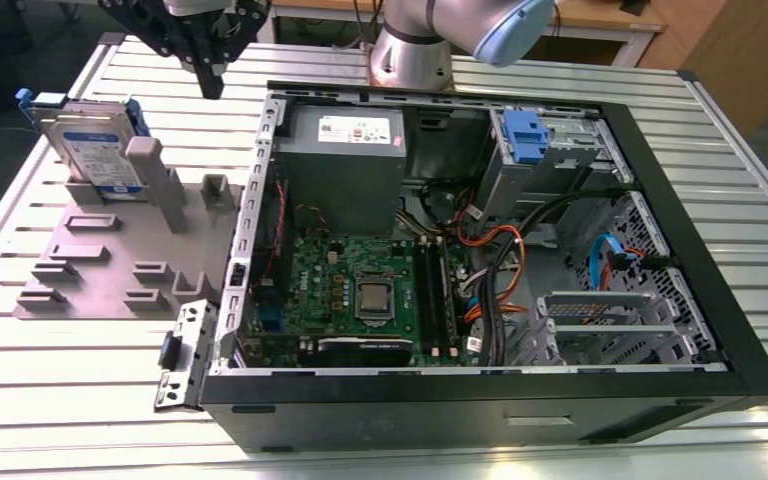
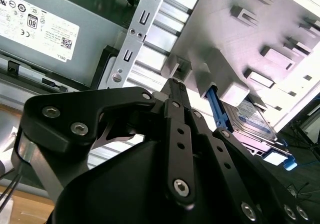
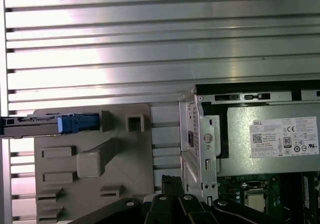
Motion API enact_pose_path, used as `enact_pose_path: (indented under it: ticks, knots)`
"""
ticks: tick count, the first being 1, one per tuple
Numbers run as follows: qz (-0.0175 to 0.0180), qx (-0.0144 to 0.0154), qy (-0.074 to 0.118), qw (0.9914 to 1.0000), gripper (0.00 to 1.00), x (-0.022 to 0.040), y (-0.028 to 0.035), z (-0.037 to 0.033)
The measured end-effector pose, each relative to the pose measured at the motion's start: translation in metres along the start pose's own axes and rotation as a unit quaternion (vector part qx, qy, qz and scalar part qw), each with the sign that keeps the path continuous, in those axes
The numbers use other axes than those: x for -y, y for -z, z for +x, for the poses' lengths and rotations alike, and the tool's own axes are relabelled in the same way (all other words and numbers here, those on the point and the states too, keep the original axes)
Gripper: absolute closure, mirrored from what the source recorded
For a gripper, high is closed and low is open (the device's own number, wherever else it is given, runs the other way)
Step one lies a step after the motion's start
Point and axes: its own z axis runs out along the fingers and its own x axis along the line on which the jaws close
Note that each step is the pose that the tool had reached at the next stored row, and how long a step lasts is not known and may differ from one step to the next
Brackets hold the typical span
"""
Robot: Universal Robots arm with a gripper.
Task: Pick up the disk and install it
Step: 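Reach for the disk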
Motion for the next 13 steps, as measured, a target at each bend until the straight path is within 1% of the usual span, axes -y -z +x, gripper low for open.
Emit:
enact_pose_path:
  ticks: [8, 11, 13]
  knots:
    - [0.0001, -0.0001, 0.0, 1.0, 0.89, 0.0001, 0.0001, 0.0011]
    - [0.0001, -0.0001, 0.0, 1.0, 0.89, 0.0002, 0.0001, 0.003]
    - [0.0001, -0.0001, 0.0, 1.0, 0.89, 0.0004, 0.0001, 0.0058]
